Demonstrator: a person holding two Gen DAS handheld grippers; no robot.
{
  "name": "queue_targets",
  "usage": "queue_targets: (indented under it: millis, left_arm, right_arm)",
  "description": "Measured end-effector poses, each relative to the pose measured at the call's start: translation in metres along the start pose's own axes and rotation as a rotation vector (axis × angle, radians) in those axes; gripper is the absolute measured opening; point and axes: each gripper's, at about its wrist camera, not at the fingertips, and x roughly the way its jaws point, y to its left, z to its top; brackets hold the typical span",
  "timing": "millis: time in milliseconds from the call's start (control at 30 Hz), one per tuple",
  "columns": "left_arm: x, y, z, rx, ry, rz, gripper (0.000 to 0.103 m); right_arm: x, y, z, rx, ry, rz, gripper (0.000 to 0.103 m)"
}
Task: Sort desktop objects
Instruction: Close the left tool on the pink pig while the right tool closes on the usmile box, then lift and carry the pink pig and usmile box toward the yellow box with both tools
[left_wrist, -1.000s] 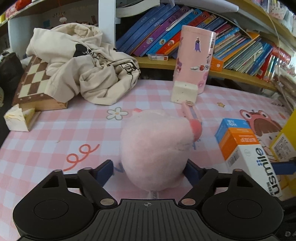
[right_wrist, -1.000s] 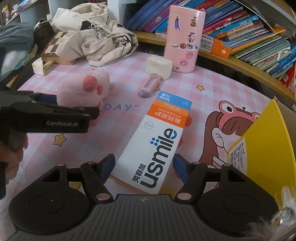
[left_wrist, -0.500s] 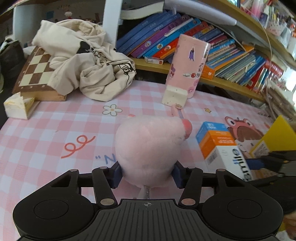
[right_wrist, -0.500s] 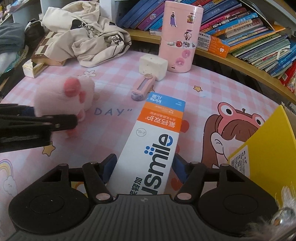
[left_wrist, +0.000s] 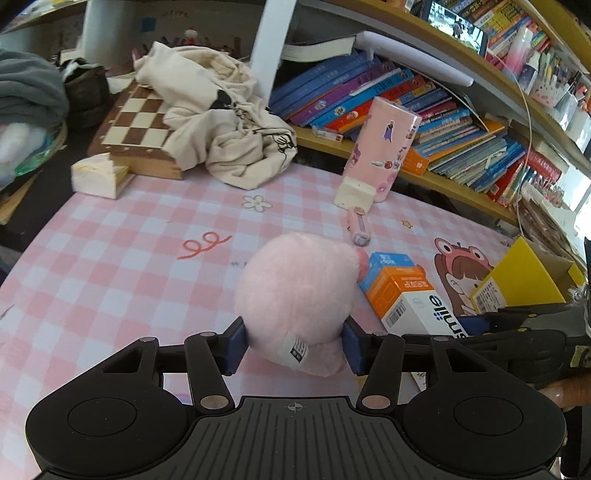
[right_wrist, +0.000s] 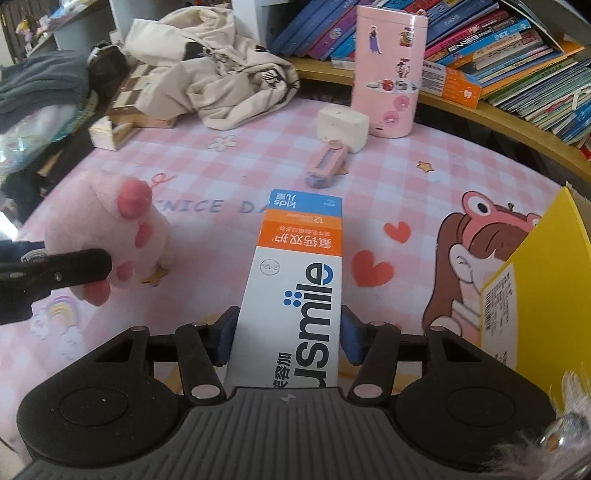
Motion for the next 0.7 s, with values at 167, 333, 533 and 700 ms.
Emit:
queue_targets:
  millis: [167, 333, 533, 700]
  left_arm:
    - [-0.017, 0.002, -0.009, -0.015, -0.012, 0.006, 0.05]
    - [-0.034, 0.0, -0.018, -0.017, -0.023, 0.001, 0.05]
    - [-0.048, -0.002, -0.032, -0.028, -0.015, -0.008, 0.05]
    - [-0.05, -0.004, -0.035, -0.021, -0.009, -0.014, 0.05]
  right_arm:
    - [-0.015, 0.008, -0.01, -0.007, 0.003, 0.03, 0.051]
    - [-0.031, 0.014, -0.028, -0.039, 0.028, 0.042, 0.051]
    - [-0.035, 0.021, -0.05, -0.104, 0.086, 0.01, 0.051]
    - [-0.025, 0.023, -0.046, -0.116, 0.082, -0.002, 0.054]
